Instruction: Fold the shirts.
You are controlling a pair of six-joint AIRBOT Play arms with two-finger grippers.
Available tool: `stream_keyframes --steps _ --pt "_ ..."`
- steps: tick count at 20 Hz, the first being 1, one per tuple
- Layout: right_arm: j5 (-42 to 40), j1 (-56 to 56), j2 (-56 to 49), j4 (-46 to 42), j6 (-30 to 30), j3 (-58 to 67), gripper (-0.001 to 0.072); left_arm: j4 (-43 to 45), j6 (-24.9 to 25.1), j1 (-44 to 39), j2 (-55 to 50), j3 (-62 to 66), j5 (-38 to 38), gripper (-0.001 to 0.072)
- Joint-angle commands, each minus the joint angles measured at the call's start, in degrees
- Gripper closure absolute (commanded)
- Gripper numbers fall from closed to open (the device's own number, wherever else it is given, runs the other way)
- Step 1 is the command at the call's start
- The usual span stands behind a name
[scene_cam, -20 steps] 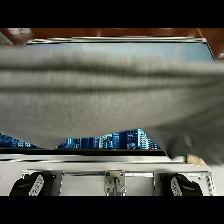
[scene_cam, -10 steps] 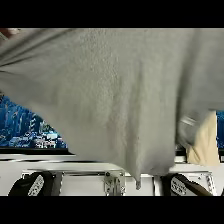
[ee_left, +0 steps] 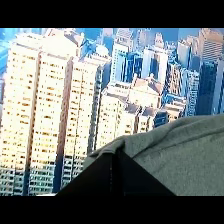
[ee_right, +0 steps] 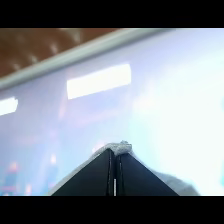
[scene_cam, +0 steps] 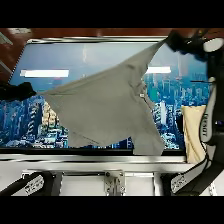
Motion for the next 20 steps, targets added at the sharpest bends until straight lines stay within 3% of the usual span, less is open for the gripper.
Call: stream_keyframes --steps 1,4,5,6,7,8,10,12,13,14,15,16,18,20 --pt "1.22 5.79 -8.98 -0.79 0.98 0.04 0.0653 -9.79 0.0 -0.07 -10.03 -1.07 5.73 0.067" --pt "2.84 7.17 -10.14 -0.59 1.03 0.07 0.0637 -13.88 -0.02 -0.33 -14.82 -1.07 4.17 0.067" --pt "3.34 7.02 -9.84 0.26 1.18 0.07 0.0533 -15.1 -0.02 -0.42 -15.67 -1.07 3.21 0.0658" --pt "4.74 6.23 -9.05 1.46 1.51 0.07 0.0287 -15.8 -0.02 -0.35 -15.89 -1.05 2.27 0.0509" --pt "6.95 5.07 -7.67 1.88 1.46 0.07 0.0117 -15.45 0.0 0.09 -15.67 -0.85 0.44 0.0267" --pt "9.79 3.48 -5.79 1.46 1.11 0.07 0.0111 -13.88 0.0 1.14 -15.58 0.13 -3.85 0.0118" --pt "18.88 -1.22 -0.55 -3.3 -0.15 0.07 0.0111 -6.27 0.0 5.09 -15.41 3.21 -16.81 0.0112" --pt "31.76 -6.78 5.11 -15.74 0.26 0.07 0.0113 -1.95 1.77 10.21 -13.75 3.15 -27.78 0.0169" --pt "39.1 -9.29 7.17 -22.62 1.42 0.04 0.0113 -1.95 3.34 12.66 -12.24 1.53 -31.17 0.0307" --pt "47.08 -11.87 8.41 -27.54 2.27 -0.02 0.0113 -1.92 3.91 14.4 -10.38 -1.42 -32.54 0.0312" --pt "53.09 -14.16 8.83 -28.06 2.4 -0.59 0.0113 -2.16 3.93 15.5 -8.61 -5.29 -32.06 0.0247" --pt "57.88 -16.31 9.05 -26.1 2.4 -2.1 0.0113 -2.82 3.87 15.89 -6.86 -10.58 -30.49 0.0021" --pt "59.87 -18.97 10.05 -20.81 4.09 -7.15 0.0113 -8.0 5.92 15.17 -4.37 -22.4 -26.86 -0.0009" --pt "58.47 -19.39 10.6 -15.3 5.07 -10.32 0.0113 -16.76 11.23 13.92 -2.56 -32.59 -23.04 0.0033"
